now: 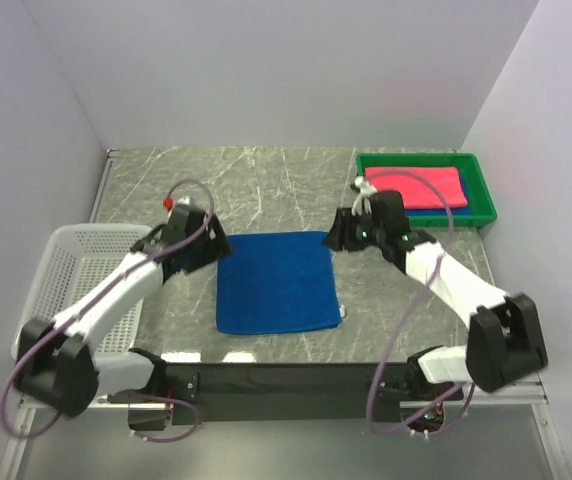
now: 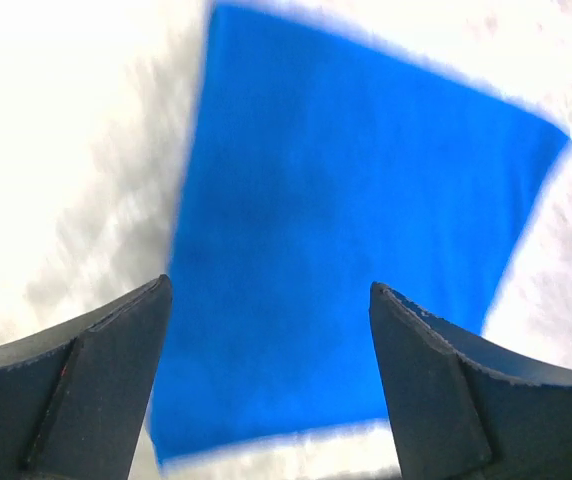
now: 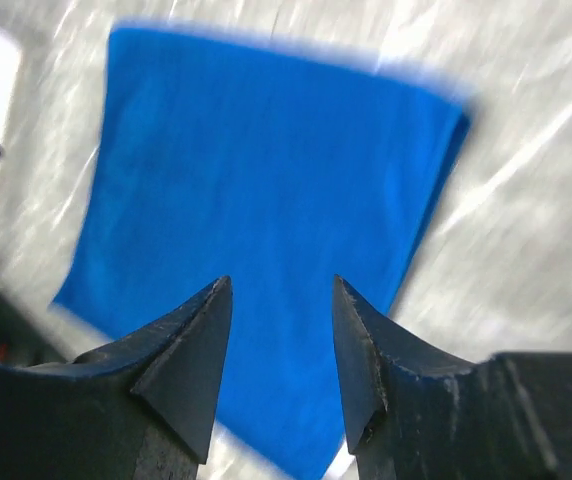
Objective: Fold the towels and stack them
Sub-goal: Fold the towel
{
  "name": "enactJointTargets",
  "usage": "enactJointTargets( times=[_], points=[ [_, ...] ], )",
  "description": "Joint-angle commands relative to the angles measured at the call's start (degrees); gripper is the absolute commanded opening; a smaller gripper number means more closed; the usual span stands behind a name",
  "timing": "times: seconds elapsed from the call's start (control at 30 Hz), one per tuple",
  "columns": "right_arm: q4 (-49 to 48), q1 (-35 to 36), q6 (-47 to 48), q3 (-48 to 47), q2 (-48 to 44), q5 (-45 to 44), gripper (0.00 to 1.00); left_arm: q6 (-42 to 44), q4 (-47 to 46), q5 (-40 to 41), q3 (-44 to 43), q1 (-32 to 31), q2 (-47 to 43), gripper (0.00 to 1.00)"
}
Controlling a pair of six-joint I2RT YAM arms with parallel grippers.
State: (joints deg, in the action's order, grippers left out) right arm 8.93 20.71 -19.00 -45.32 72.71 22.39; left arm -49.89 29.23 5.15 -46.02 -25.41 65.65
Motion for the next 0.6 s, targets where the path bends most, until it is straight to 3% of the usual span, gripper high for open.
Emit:
enactJointTargets(
  times=[0.0,0.13,0.23,0.43,0.57],
  points=[
    [2.7,-1.5,11.1,-7.7,8.6,-2.8,0.52,14.3,-1.1,0.1,-7.4,4.9,9.4,0.86],
    [10.2,-1.8,20.7,-19.3,18.6,-3.0,0.52,27.0,2.6,-3.2,-19.4,6.4,19.6,0.83],
    [14.2,-2.0,26.5,-25.1,24.4,-3.7,0.54,32.0,1.8,-2.2,-23.4,6.8,24.1,0.84],
    [20.7,-2.3,35.3,-34.6,33.3,-3.1,0.55,33.7,-1.4,-5.5,-24.1,8.4,27.6,0.86],
    [25.2,-2.4,39.9,-40.4,38.4,-2.9,0.54,34.2,-2.3,-3.5,-22.1,8.4,28.0,0.86]
  ],
)
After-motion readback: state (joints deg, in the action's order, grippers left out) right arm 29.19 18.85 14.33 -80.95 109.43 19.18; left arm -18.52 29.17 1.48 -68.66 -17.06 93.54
